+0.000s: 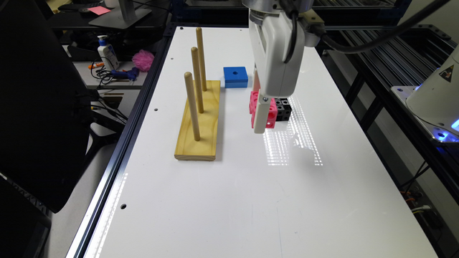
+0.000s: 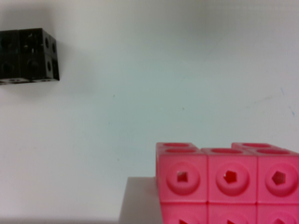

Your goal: Pick up pink block.

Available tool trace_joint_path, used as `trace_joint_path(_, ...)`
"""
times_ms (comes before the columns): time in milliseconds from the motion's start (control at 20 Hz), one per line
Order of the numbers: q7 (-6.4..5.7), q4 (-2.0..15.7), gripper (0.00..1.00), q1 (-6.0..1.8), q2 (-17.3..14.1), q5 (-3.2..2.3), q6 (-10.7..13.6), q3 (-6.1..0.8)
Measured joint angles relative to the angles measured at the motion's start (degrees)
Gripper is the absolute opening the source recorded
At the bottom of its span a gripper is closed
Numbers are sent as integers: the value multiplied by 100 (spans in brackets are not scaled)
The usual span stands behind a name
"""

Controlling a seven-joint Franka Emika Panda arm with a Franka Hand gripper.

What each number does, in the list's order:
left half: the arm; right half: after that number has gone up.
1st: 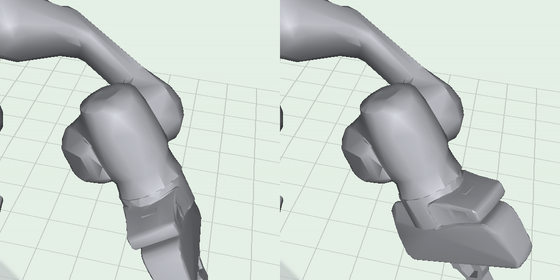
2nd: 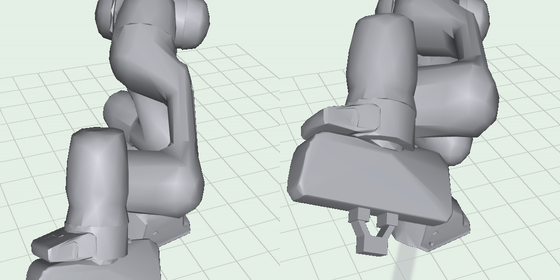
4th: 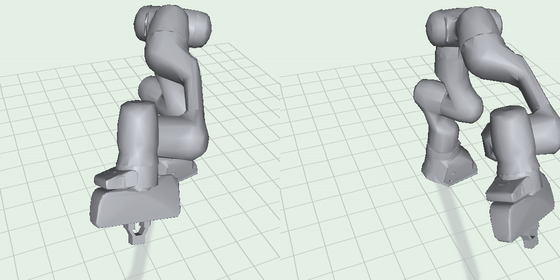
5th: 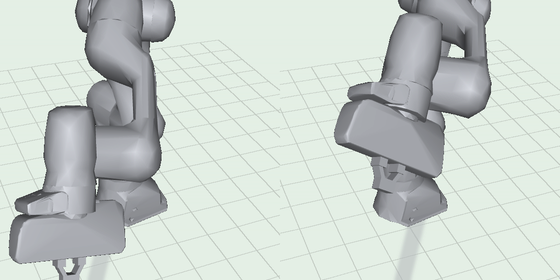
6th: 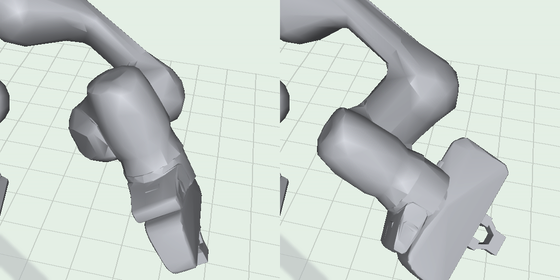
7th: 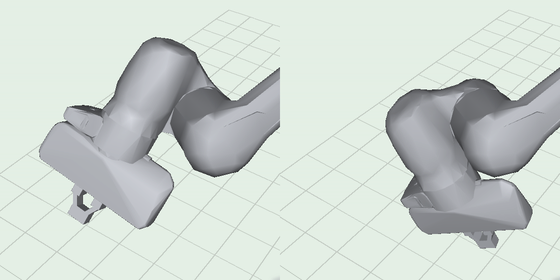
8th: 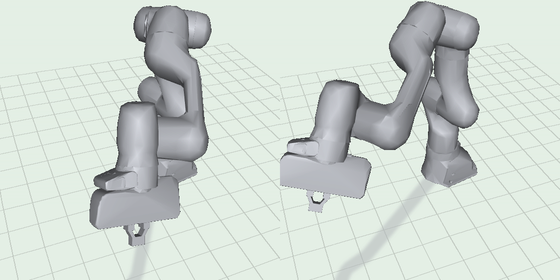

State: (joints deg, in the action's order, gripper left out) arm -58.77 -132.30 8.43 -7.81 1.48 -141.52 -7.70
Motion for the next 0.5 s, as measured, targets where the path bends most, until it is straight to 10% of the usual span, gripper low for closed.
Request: trace_joint_path(500,0,4,0,0,253,4,196,-2)
